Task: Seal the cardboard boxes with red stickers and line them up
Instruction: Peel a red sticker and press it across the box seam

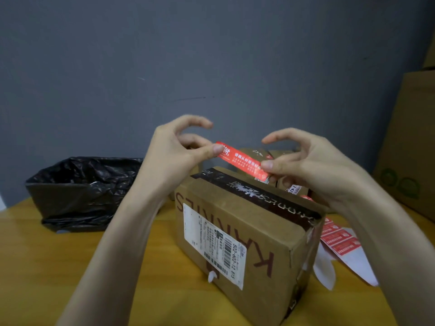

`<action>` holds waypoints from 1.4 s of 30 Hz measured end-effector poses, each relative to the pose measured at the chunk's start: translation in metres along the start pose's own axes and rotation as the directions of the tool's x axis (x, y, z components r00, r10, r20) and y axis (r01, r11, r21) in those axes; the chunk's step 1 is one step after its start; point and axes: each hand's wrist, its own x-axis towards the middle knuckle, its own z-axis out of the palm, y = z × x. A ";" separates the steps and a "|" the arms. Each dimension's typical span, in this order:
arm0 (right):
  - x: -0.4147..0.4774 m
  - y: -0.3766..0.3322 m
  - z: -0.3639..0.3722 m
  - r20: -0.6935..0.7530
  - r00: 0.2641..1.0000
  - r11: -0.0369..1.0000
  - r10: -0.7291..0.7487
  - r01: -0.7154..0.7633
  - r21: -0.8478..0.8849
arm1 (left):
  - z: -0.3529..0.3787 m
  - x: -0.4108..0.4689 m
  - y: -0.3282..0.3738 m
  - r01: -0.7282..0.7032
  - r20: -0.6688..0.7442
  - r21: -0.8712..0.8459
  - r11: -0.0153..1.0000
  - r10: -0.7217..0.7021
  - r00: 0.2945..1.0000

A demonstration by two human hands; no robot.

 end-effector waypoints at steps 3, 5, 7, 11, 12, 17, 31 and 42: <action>0.000 -0.004 0.001 -0.007 0.999 0.998 0.035 -0.036 -0.047 | 0.001 0.003 -0.002 0.047 0.011 0.046 0.998 -0.048 0.999; 0.000 -0.005 0.005 0.002 0.999 0.998 0.034 -0.034 -0.057 | 0.003 0.007 -0.003 0.057 0.034 0.071 0.996 -0.059 0.998; 0.002 -0.001 0.008 0.001 1.000 0.997 0.023 -0.022 -0.079 | 0.005 0.011 -0.003 0.069 0.051 0.087 0.994 -0.073 0.996; 0.007 0.005 0.012 -0.037 0.999 1.000 0.006 -0.007 -0.028 | 0.007 0.017 -0.005 0.080 0.042 0.151 0.985 -0.087 0.995; 0.009 0.008 0.011 -0.048 0.999 1.000 0.008 -0.008 -0.009 | 0.006 0.019 -0.005 0.094 0.040 0.168 0.981 -0.102 0.994; 0.014 0.014 0.013 -0.042 0.997 0.998 0.061 -0.062 -0.022 | 0.008 0.030 -0.005 0.218 0.098 0.270 0.938 -0.252 0.963; 0.014 0.015 0.015 0.025 0.987 0.968 0.159 -0.151 -0.198 | 0.013 0.041 -0.026 0.353 0.225 0.455 0.818 -0.489 0.843; 0.018 0.022 0.020 0.039 0.989 0.933 0.145 -0.123 -0.339 | 0.017 0.036 -0.033 0.263 0.242 0.464 0.846 -0.407 0.881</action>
